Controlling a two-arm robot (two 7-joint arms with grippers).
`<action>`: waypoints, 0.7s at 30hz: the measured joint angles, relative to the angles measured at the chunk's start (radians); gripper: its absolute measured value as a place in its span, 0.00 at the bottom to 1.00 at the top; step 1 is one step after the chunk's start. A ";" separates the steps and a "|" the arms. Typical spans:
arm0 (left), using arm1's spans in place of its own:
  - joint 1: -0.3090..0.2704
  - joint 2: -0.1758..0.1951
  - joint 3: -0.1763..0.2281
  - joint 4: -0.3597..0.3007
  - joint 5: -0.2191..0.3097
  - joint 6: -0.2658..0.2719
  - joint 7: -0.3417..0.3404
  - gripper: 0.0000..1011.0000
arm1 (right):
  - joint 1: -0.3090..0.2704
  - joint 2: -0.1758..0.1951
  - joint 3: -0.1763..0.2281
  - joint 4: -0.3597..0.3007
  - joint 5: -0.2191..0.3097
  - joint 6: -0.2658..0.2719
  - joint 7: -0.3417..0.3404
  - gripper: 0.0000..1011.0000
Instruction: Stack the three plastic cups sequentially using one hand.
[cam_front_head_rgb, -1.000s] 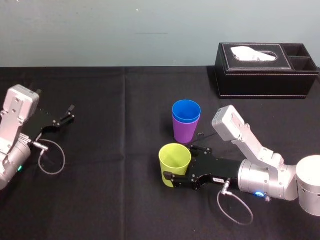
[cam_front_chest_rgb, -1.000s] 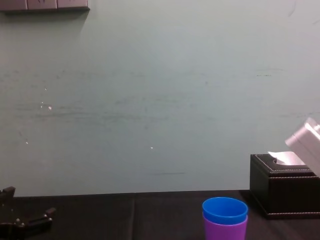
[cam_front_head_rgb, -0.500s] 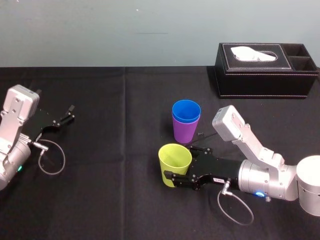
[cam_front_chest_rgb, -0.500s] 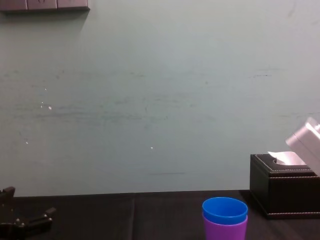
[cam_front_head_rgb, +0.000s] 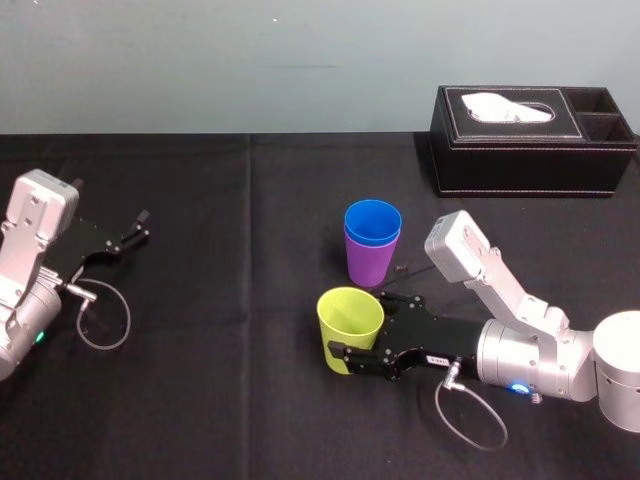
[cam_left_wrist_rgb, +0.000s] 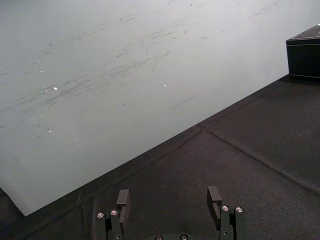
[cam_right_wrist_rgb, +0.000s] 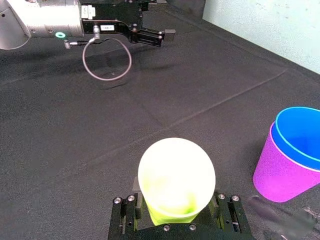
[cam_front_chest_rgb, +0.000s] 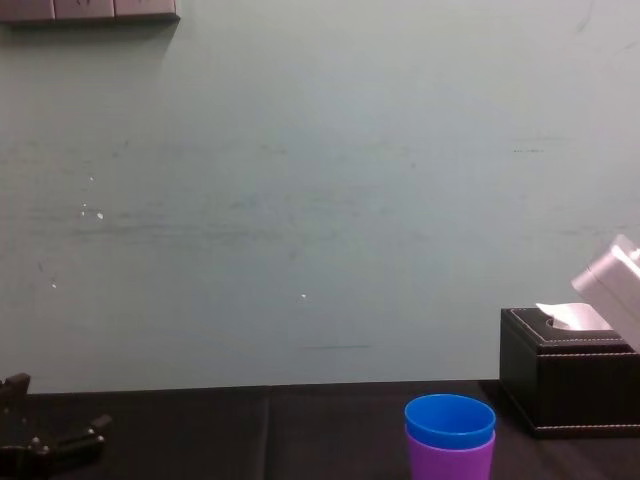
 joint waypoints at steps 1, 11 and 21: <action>0.000 0.000 0.000 0.000 0.000 0.000 0.000 1.00 | 0.000 0.000 0.000 0.000 0.000 0.000 0.000 0.73; 0.000 0.000 0.000 0.000 0.000 0.000 0.000 1.00 | -0.004 0.021 0.016 -0.039 0.034 0.019 0.005 0.73; 0.000 0.000 0.000 0.000 0.000 0.000 0.000 1.00 | -0.009 0.076 0.076 -0.133 0.085 0.048 -0.017 0.73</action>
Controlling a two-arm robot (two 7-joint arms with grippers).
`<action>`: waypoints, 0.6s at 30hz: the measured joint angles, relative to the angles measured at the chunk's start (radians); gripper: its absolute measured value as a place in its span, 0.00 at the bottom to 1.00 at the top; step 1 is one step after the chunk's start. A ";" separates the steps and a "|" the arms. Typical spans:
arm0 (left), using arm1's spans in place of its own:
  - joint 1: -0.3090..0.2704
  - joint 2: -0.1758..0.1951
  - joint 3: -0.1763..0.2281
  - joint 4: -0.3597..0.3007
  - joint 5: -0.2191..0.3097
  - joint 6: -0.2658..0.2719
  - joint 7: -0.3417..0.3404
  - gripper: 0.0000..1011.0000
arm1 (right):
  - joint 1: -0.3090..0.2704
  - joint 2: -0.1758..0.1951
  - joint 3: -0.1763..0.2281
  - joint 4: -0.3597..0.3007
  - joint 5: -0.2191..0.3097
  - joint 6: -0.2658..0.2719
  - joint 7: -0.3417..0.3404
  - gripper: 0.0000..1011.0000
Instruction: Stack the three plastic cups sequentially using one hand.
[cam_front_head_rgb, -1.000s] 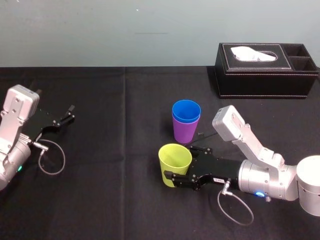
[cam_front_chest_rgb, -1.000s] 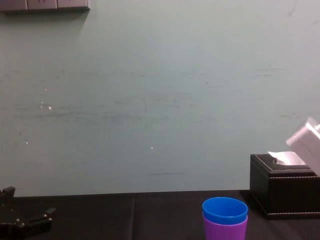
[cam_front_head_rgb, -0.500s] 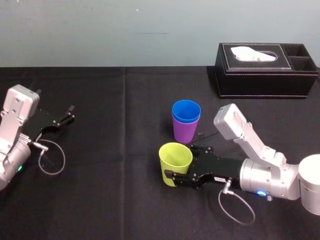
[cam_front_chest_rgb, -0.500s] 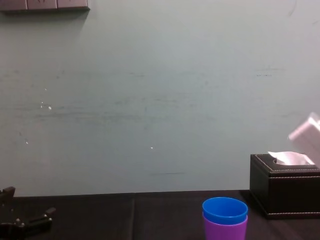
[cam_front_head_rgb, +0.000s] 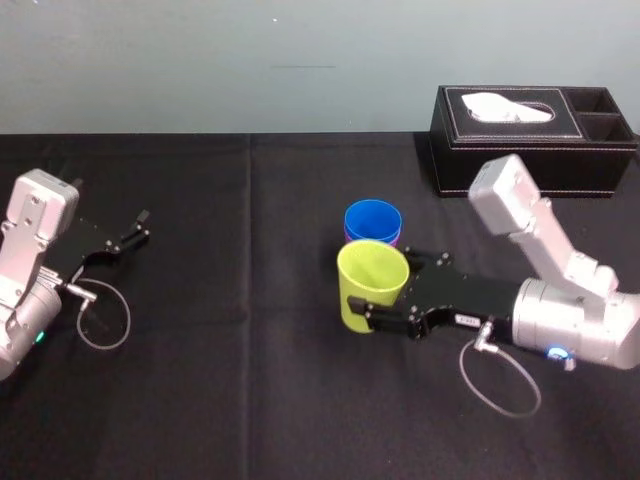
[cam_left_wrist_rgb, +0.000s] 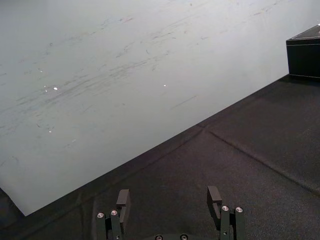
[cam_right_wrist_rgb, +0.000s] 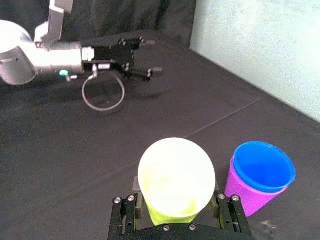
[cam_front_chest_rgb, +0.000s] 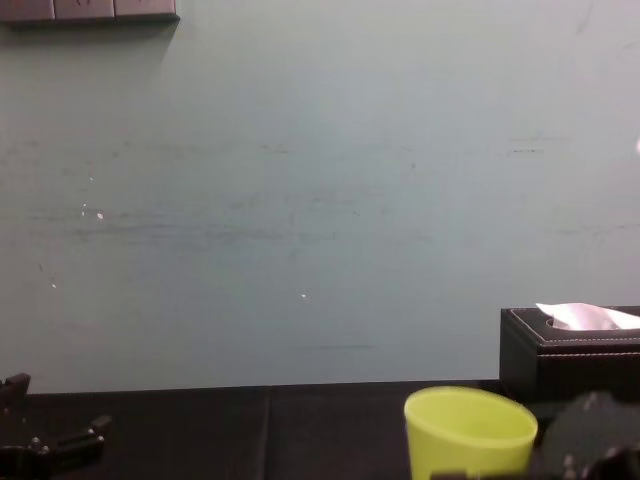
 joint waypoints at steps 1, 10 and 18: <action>0.000 0.000 0.000 0.000 0.000 0.000 0.000 1.00 | 0.000 0.000 0.000 0.000 0.000 0.000 0.000 0.73; 0.000 0.000 0.000 0.000 0.000 0.000 0.000 1.00 | 0.015 0.029 0.043 -0.043 0.041 0.004 -0.021 0.73; 0.000 0.000 0.000 0.000 0.000 0.000 0.000 1.00 | 0.060 0.022 0.046 -0.030 0.046 0.005 -0.039 0.73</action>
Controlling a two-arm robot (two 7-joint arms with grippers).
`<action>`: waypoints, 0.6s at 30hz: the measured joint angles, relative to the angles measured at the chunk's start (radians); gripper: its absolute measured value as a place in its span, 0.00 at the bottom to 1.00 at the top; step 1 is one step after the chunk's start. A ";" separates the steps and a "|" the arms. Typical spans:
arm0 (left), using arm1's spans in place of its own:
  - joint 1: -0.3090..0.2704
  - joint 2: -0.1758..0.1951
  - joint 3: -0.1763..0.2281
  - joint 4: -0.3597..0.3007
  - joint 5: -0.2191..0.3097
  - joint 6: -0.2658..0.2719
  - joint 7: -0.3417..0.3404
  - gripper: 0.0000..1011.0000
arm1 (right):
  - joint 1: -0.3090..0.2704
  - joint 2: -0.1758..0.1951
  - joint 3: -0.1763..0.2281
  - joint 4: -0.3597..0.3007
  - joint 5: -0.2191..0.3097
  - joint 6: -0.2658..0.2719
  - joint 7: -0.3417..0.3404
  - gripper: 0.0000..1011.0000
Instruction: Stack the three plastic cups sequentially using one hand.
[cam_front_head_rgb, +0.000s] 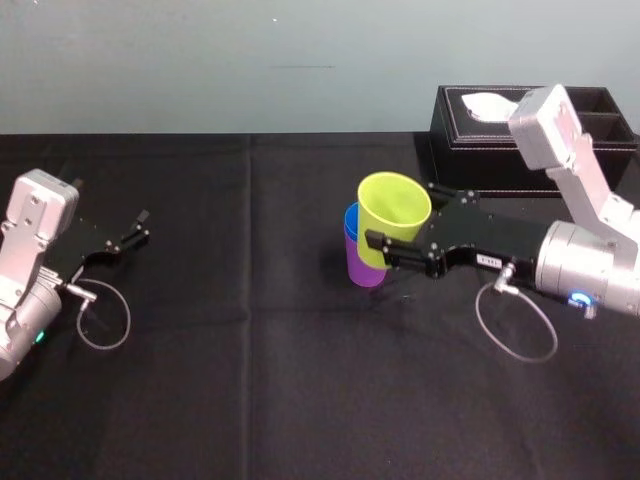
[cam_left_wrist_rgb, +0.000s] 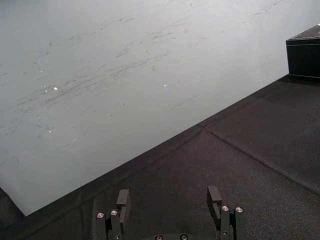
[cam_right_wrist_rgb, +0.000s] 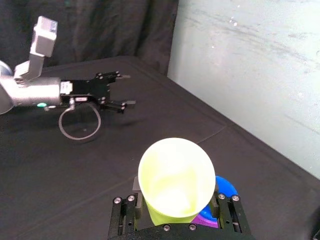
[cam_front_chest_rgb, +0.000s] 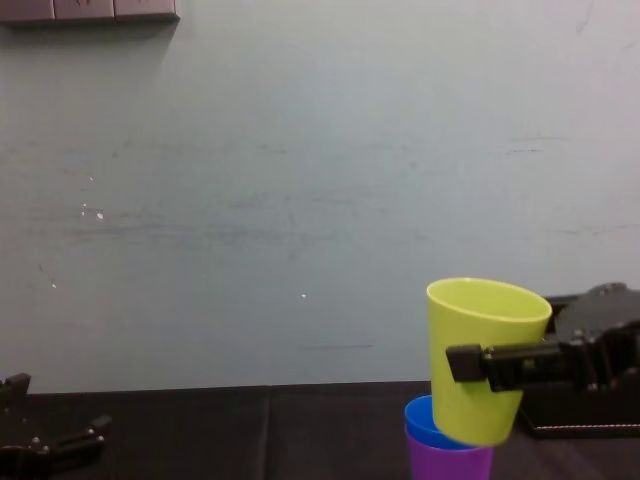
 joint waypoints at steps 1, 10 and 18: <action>0.000 0.000 0.000 0.000 0.000 0.000 0.000 1.00 | 0.000 0.000 0.000 0.000 0.000 0.000 0.000 0.73; 0.000 0.000 0.000 0.000 0.000 0.000 0.000 1.00 | 0.063 -0.029 -0.017 0.064 -0.014 0.010 -0.009 0.73; 0.000 0.000 0.000 0.000 0.000 0.000 0.000 1.00 | 0.123 -0.055 -0.048 0.132 -0.038 0.016 0.005 0.73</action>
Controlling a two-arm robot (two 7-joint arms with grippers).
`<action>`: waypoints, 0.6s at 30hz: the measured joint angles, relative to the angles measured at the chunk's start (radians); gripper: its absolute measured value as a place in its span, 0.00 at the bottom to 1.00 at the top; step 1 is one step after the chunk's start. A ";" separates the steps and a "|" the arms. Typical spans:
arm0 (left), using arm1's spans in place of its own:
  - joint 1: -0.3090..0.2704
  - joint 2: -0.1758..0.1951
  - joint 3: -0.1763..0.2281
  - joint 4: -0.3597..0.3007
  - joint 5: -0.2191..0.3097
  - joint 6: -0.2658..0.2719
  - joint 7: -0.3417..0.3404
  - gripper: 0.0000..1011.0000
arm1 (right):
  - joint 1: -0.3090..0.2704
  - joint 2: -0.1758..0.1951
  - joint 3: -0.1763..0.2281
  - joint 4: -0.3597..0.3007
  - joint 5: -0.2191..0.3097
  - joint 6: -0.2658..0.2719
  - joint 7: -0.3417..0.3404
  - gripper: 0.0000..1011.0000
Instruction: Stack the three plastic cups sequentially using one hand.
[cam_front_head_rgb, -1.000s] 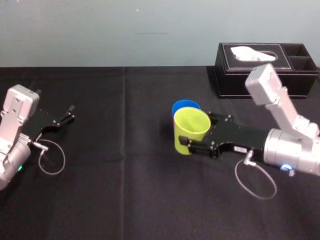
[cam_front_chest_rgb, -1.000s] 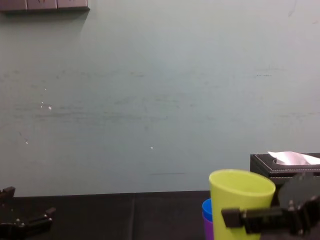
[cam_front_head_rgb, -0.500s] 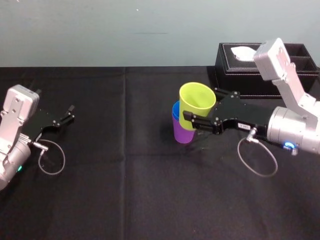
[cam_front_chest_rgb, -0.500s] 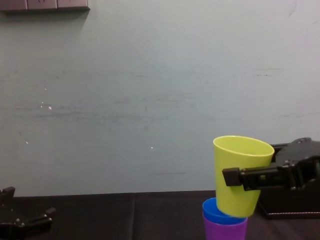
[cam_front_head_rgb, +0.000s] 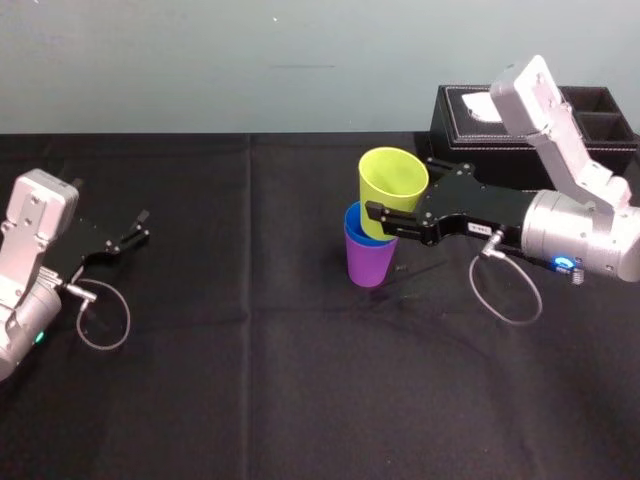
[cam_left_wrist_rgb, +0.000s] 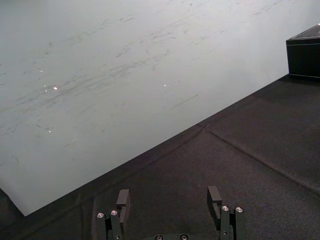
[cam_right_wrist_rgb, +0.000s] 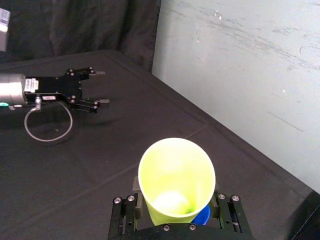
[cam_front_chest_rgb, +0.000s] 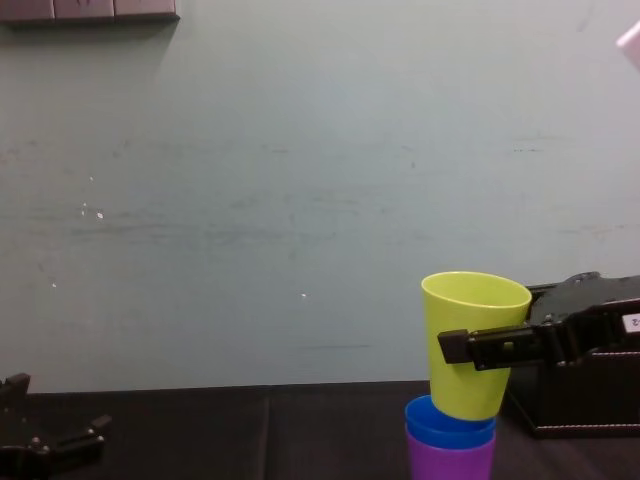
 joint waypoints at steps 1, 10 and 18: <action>0.000 0.000 0.000 0.000 0.000 0.000 0.000 1.00 | 0.004 -0.002 -0.003 0.005 -0.002 0.000 0.001 0.73; 0.000 0.000 0.000 0.000 0.000 0.000 0.000 1.00 | 0.056 -0.031 -0.031 0.074 -0.024 0.006 0.020 0.73; 0.000 0.000 0.000 0.000 0.000 0.000 0.000 1.00 | 0.084 -0.048 -0.040 0.112 -0.028 0.006 0.034 0.73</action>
